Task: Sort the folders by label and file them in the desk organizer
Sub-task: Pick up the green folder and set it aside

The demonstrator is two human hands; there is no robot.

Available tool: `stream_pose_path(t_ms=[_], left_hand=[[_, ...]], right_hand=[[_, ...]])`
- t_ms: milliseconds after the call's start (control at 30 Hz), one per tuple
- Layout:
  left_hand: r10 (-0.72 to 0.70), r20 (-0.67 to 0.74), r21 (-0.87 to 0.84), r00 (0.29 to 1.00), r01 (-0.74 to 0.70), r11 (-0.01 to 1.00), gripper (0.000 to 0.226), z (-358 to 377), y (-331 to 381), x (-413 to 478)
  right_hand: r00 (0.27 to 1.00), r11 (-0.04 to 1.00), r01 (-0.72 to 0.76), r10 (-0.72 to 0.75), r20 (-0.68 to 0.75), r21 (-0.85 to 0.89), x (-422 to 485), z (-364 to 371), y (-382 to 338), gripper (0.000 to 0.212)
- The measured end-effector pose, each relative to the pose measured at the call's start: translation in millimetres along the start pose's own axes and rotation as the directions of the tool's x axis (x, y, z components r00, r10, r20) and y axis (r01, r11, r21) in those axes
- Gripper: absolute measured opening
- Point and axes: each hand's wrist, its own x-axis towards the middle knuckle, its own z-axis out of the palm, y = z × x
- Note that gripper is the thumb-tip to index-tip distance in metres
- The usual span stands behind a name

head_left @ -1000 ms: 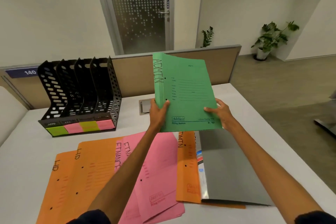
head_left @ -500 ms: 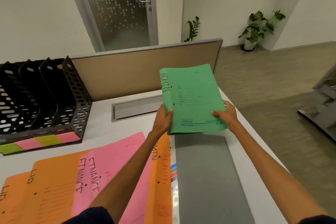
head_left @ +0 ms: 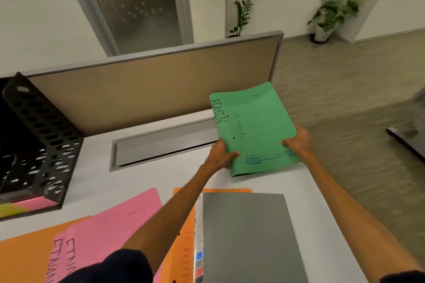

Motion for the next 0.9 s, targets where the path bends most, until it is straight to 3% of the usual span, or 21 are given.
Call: stream_pose_path(t_ms=[133,333,433,533,700,833,900], left_hand=[[-0.042,-0.067,0.042,0.997,0.045,0.998,0.057,9.2,-12.2,24.6],[-0.034,-0.187,0.258,0.982,0.082,0.963,0.065,13.0,-30.6,39.6],[0.004,-0.242,0.466,0.970,0.113,0.878,0.071,13.8,-31.4,39.1],[0.016,-0.262,0.538,0.965,0.132,0.833,0.074,14.2,-32.3,37.0],[0.039,-0.157,0.555,0.987,0.055,0.830,0.070,8.4,-31.3,29.9],[0.119,0.047,0.415,0.992,-0.128,0.901,0.063,-5.6,-25.3,15.3],[0.137,0.053,0.359,0.989,-0.147,0.922,0.066,-10.2,-22.2,2.0]], right_hand=[[1.000,0.999,0.026,-0.026,0.004,-0.041,23.7,16.9,11.1,0.054],[0.997,0.994,0.064,-0.067,-0.028,-0.093,36.1,36.5,29.0,0.058],[0.990,0.966,0.095,-0.118,-0.080,-0.241,34.3,43.2,34.5,0.062],[0.986,0.923,0.115,-0.152,-0.071,-0.367,28.3,49.8,36.1,0.055],[0.988,0.883,0.104,-0.145,-0.056,-0.457,13.1,56.6,32.6,0.046],[0.987,0.876,0.127,-0.157,-0.026,-0.465,-5.3,61.1,21.0,0.046],[0.985,0.887,0.153,-0.171,-0.002,-0.436,-18.1,65.1,11.1,0.047]])
